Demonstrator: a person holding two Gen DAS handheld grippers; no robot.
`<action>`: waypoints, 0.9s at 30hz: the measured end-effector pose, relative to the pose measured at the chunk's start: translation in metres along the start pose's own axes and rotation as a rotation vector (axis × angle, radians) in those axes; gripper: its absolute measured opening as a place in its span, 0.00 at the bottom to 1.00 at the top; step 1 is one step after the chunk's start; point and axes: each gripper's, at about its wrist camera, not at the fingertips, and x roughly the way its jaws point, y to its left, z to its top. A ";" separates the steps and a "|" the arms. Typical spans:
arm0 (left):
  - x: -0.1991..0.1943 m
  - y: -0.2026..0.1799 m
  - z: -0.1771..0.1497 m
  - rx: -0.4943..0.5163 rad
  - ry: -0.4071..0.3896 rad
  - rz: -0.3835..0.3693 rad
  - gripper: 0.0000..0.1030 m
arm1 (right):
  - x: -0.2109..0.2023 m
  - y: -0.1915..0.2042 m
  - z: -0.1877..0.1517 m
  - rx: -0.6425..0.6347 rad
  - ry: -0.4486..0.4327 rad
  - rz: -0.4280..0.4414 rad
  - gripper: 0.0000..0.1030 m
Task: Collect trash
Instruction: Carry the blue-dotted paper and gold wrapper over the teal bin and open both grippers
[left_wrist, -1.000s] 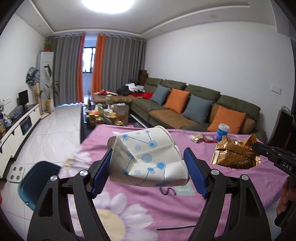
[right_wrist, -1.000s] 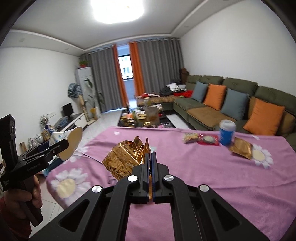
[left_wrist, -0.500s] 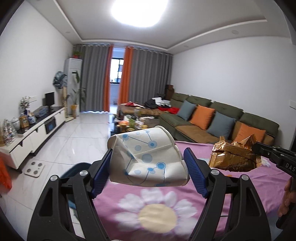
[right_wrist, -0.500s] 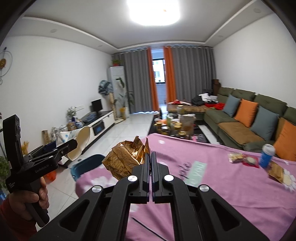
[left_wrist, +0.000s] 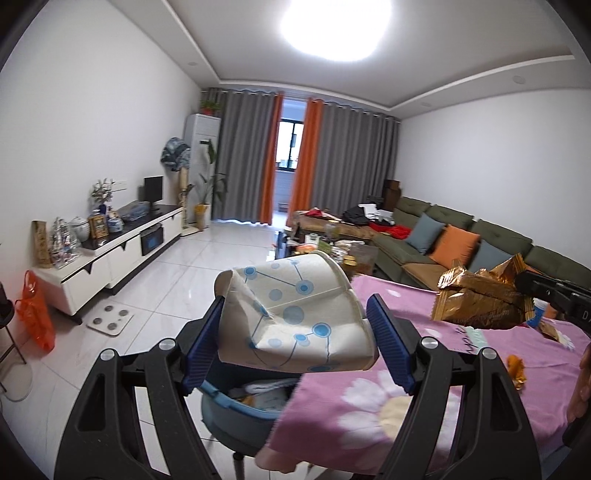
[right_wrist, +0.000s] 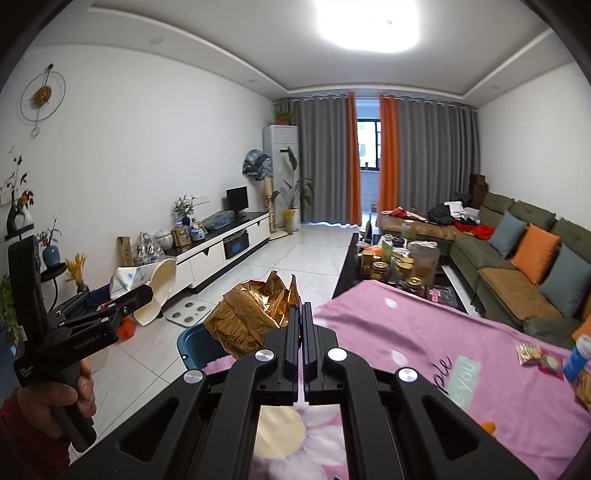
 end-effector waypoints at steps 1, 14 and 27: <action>0.000 0.005 0.001 -0.002 -0.001 0.008 0.73 | 0.005 0.003 0.003 -0.009 0.002 0.007 0.00; 0.027 0.048 0.001 -0.029 0.049 0.112 0.73 | 0.095 0.029 0.021 -0.085 0.109 0.123 0.00; 0.152 0.059 -0.058 -0.109 0.269 0.065 0.74 | 0.229 0.066 0.013 -0.161 0.336 0.160 0.01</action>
